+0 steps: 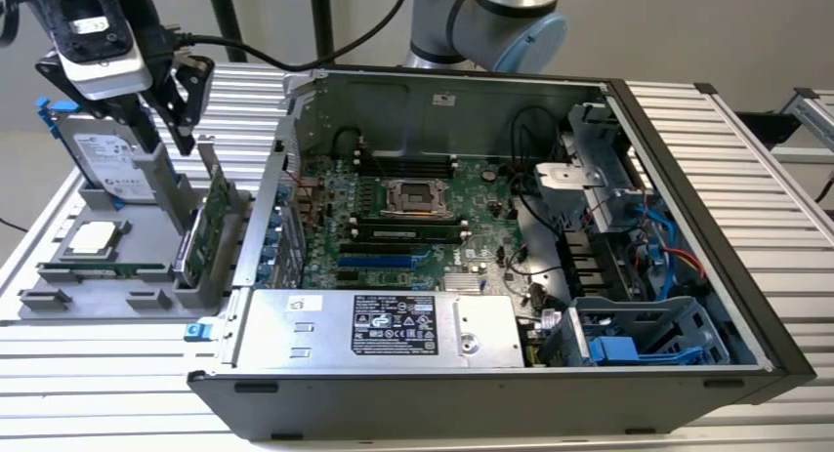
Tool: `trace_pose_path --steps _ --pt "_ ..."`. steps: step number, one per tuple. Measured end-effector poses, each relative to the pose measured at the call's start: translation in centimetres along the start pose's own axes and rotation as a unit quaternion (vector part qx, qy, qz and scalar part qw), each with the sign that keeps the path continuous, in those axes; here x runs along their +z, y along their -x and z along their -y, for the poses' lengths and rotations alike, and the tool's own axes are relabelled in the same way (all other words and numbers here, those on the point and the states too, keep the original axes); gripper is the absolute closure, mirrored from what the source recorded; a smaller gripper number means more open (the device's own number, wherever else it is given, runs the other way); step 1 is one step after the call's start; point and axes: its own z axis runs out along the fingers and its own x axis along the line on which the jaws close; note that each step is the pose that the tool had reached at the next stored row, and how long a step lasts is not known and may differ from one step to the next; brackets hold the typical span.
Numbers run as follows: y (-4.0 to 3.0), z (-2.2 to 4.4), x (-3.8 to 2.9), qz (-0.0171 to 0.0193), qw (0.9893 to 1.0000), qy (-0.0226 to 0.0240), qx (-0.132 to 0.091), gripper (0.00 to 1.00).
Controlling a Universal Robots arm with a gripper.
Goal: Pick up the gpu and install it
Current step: 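Pick up the gpu and move the gpu toward the slot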
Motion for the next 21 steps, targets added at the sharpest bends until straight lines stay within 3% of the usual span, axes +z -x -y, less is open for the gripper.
trace_pose_path --steps 10,21 --pt "0.0 0.14 0.59 0.0 1.0 0.0 0.0 0.0" --pt "0.0 0.16 0.76 0.0002 1.0 0.0001 0.0 0.0"
